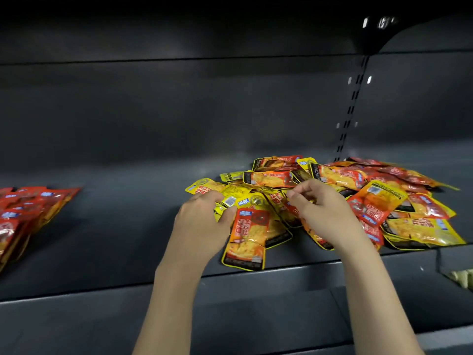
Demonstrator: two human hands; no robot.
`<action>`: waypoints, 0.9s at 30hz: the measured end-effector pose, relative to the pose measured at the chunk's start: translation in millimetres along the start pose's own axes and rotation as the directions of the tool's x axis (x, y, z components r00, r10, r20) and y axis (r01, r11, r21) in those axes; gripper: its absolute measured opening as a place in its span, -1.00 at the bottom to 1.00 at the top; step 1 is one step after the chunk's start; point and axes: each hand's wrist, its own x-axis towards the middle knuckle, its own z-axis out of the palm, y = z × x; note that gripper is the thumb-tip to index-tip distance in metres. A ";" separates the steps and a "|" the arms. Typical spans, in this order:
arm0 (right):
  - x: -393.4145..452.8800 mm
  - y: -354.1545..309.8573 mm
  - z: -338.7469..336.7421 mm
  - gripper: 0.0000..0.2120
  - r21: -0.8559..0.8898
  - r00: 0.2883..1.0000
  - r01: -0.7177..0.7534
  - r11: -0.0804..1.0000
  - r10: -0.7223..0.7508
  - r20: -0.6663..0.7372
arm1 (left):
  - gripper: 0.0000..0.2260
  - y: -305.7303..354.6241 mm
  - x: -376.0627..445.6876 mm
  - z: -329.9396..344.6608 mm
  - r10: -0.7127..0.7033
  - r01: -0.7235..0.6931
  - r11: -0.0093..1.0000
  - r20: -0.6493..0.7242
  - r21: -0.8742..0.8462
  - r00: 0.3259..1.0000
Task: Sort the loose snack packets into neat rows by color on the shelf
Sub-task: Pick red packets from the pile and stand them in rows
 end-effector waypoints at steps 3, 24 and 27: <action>-1.5 9.9 -14.9 -0.91 -0.002 1.000 0.000 1.000 0.000 0.016 | -0.61 10.1 -5.4 9.3 -0.064 0.064 0.997 -0.004 0.047 0.998; 33.6 21.6 -54.0 -0.92 -0.127 0.999 0.034 0.991 -0.033 0.006 | -0.74 21.5 4.1 40.8 -0.275 0.241 0.943 -0.128 -0.228 0.953; 64.2 15.7 -59.6 -0.83 -0.211 1.000 0.026 0.977 -0.026 0.004 | -0.78 22.4 7.5 32.6 -0.278 0.218 0.940 -0.217 -0.262 0.936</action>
